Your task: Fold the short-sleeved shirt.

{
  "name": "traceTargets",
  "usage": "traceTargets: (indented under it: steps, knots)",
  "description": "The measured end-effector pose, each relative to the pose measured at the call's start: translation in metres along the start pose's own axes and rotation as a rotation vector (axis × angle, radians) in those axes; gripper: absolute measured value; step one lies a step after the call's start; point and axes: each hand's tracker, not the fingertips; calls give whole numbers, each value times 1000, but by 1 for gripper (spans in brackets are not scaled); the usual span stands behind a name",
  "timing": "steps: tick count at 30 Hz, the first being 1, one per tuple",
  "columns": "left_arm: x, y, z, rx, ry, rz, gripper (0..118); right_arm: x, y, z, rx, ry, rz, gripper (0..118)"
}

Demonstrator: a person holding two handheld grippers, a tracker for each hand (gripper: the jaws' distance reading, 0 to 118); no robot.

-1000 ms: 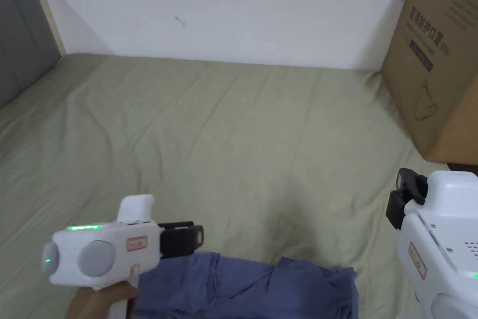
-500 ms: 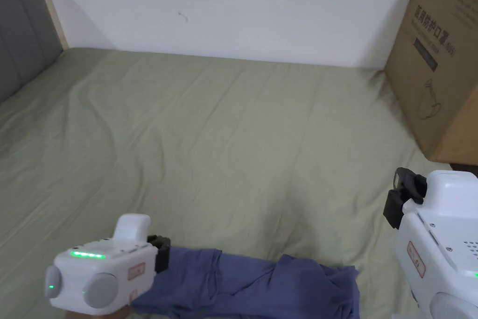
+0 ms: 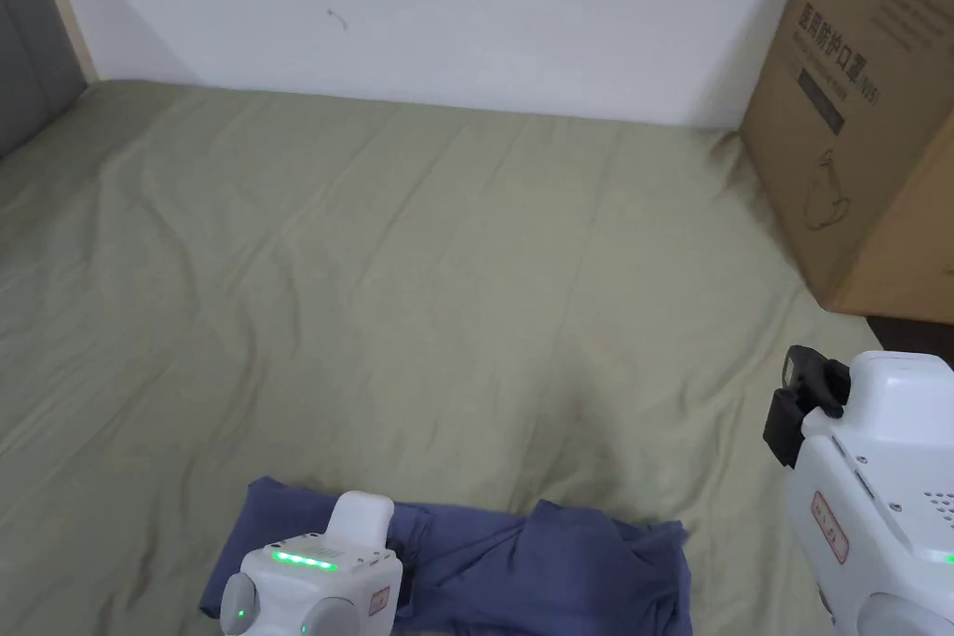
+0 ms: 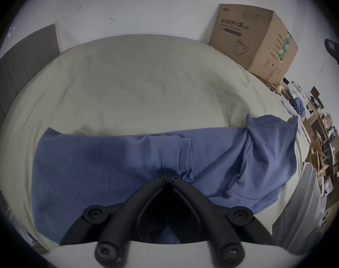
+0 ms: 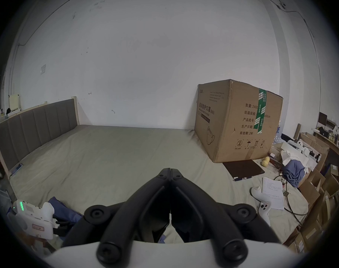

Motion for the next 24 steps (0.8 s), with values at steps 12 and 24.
traceTargets:
  steps: [12, 24]
  knots:
    - [-70, 60, 93, 156, -168, 163, 0, -15, 10, -1, 18, 30, 0, 0]
    - [-196, 46, 73, -88, -307, 493, 109, -40, 6, -13, -11, 80, 20, 0]
